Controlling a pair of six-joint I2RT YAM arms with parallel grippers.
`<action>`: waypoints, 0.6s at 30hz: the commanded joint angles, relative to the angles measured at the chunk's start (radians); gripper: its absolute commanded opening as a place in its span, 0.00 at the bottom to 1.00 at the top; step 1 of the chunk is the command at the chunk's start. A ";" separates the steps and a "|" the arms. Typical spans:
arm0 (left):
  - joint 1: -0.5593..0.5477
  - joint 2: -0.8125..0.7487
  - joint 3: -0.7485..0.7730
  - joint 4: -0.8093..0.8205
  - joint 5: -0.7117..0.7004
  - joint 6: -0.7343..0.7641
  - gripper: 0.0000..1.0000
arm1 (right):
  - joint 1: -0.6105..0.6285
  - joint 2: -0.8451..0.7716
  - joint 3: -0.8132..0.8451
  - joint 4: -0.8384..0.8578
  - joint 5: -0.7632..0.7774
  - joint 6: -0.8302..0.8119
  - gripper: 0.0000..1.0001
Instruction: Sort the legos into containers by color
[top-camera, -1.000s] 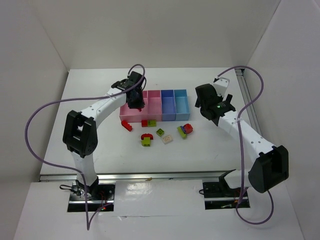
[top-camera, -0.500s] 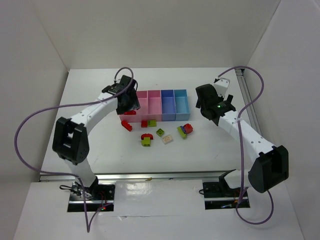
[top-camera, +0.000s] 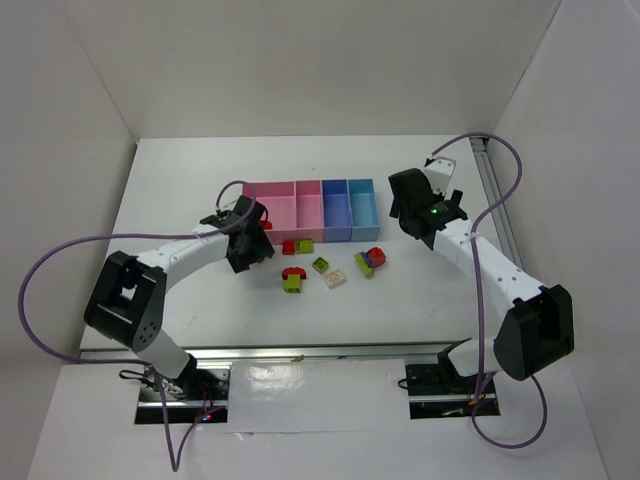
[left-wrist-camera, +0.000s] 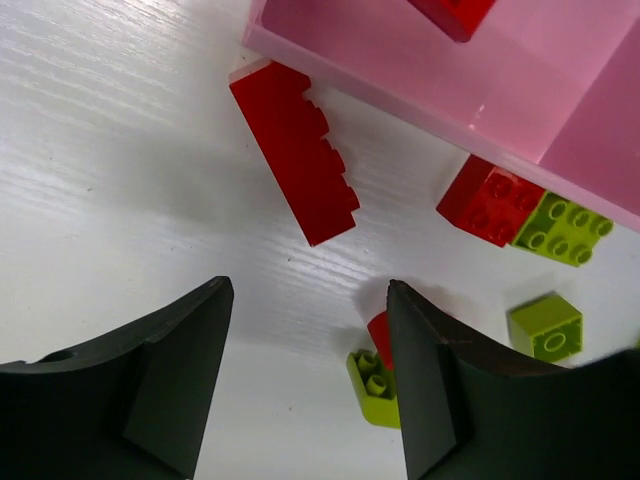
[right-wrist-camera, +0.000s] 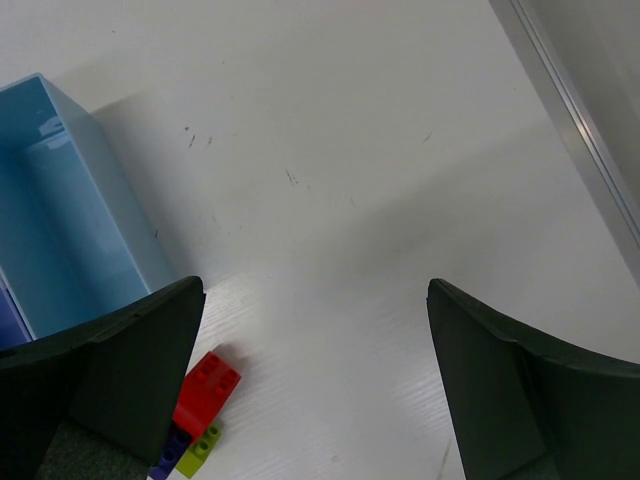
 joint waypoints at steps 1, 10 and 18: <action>-0.009 0.006 -0.015 0.078 -0.041 -0.052 0.72 | -0.006 -0.030 0.004 0.022 0.021 -0.008 0.99; -0.009 0.099 -0.024 0.201 -0.115 -0.022 0.68 | -0.016 -0.030 0.004 0.000 0.021 -0.008 0.99; 0.000 0.118 -0.027 0.213 -0.118 -0.002 0.55 | -0.016 0.001 0.013 0.000 -0.009 0.001 0.99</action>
